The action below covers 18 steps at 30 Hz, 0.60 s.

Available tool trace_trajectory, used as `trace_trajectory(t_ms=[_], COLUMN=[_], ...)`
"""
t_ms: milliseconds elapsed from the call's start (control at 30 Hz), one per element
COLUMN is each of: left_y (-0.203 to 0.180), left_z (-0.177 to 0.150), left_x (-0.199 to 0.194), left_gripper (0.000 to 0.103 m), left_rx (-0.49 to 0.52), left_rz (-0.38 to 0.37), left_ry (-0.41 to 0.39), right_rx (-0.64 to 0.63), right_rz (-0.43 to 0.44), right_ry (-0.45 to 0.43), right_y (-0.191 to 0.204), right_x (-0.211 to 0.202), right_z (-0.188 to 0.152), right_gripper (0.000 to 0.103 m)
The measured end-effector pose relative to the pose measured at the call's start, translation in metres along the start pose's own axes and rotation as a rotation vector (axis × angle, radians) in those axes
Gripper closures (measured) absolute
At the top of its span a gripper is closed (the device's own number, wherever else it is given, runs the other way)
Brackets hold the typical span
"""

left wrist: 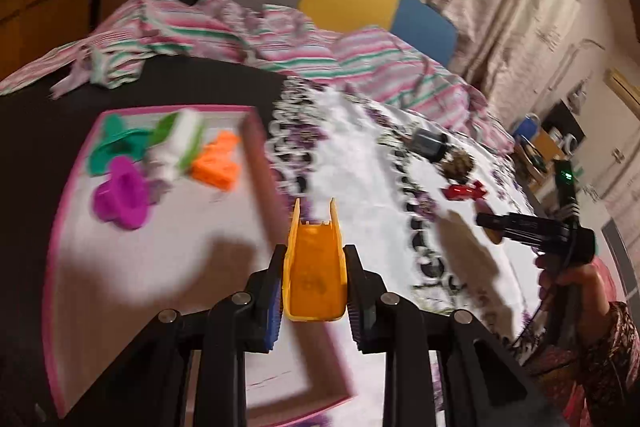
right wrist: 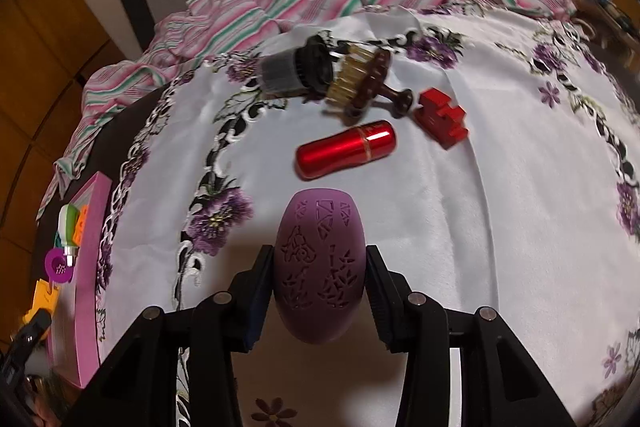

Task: Organize rigid objects
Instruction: 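Carry the orange scoop into the pink tray and open left while right carries the soap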

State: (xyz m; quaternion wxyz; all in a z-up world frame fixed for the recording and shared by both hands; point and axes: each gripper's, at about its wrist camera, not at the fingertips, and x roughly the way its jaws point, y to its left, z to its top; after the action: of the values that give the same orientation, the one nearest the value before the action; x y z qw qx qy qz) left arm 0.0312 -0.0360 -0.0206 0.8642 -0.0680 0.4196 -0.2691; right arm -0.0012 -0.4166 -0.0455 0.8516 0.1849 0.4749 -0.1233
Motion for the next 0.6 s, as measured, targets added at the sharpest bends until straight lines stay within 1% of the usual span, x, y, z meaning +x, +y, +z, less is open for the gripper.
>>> trace_trajectory(t_ms=[267,300,367,400,467,500,600], left_y=[0.053,0.058,0.068,0.071,0.079,0.082,0.089], left_z=[-0.010,-0.010,-0.010,-0.010,-0.008,-0.007,-0.003], left_x=[-0.006,-0.007,-0.007,-0.007,-0.007,-0.007,-0.003], left_gripper=[0.077,0.077,0.077,0.077,0.077,0.077,0.077], left_rx=[-0.070,-0.073,-0.083,-0.084,-0.087,-0.085,-0.076], left_rz=[0.120,0.139,0.168,0.182,0.211,0.219,0.283], left_ry=[-0.001,0.001,-0.004,-0.009,-0.017,-0.020,-0.022], right_rx=[-0.068,-0.044,-0.009,-0.029,-0.107,-0.126,-0.152], right_rz=[0.006,0.021,0.084,0.083,0.063,0.075,0.132], right_ry=[-0.020,-0.016,0.005,0.004,-0.020,-0.026,-0.041], right_y=[0.018,0.019,0.024,0.031,0.053,0.061,0.090], right_x=[-0.004,-0.004,-0.001,-0.001,-0.006,-0.009,-0.019], right_z=[-0.002,-0.004,-0.007,-0.010,-0.015,-0.017,-0.020], right_gripper=[0.059,0.059,0.059,0.059,0.059,0.059,0.059])
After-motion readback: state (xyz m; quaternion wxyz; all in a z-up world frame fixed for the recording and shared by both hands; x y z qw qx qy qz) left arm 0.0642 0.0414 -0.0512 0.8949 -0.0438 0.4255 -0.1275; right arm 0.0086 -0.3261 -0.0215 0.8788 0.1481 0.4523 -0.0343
